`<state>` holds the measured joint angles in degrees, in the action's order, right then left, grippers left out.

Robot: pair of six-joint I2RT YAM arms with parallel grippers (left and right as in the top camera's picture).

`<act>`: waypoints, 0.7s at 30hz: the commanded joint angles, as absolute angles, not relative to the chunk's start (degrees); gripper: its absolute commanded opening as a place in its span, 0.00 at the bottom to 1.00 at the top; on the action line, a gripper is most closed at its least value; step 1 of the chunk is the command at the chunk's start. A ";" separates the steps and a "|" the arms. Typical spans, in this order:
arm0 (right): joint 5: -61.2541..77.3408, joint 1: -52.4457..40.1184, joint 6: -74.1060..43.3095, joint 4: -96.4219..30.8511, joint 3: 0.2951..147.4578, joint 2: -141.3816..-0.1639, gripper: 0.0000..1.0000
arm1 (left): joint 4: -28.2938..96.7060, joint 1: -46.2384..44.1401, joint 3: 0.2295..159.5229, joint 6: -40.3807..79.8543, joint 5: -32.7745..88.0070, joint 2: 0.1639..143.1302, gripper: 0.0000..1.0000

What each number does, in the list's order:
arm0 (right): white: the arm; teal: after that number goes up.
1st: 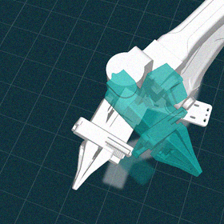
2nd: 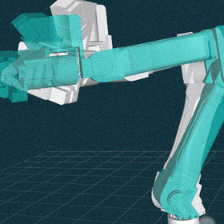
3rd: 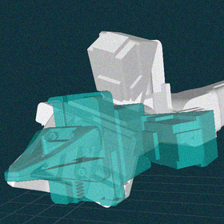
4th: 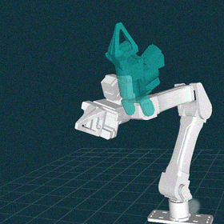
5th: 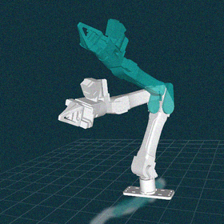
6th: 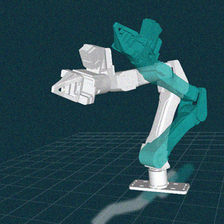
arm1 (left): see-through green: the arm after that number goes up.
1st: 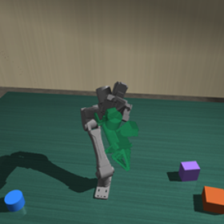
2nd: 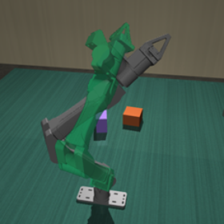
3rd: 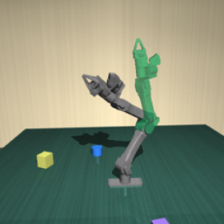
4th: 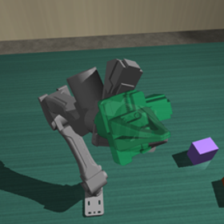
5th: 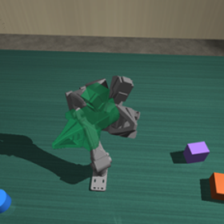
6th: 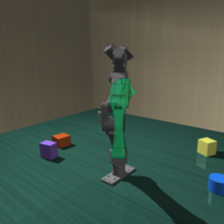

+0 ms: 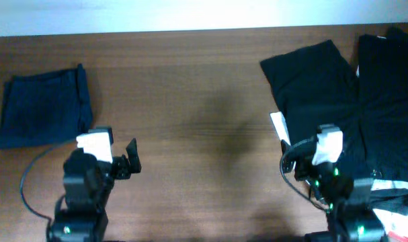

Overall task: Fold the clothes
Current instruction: 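Grasp the black shorts from the right pile and pull them to center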

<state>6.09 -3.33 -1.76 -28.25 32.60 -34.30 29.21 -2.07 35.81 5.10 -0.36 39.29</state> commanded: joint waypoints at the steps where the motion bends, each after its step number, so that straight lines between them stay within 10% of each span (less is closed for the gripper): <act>1: 7.11 -2.96 -2.42 -34.89 46.33 -50.76 0.99 | 34.85 -1.69 45.91 4.21 0.30 48.93 0.99; 8: 7.05 -2.96 0.84 -55.48 84.90 -92.09 0.99 | 37.85 -1.69 50.85 4.21 0.30 59.59 0.99; 21: -6.31 -2.98 0.82 -28.38 88.40 -124.09 0.79 | 37.78 -1.69 50.83 4.23 0.27 62.35 0.99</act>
<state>-3.68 -3.33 0.64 -29.15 87.55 -121.86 37.95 -2.07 49.89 5.10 -0.36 62.06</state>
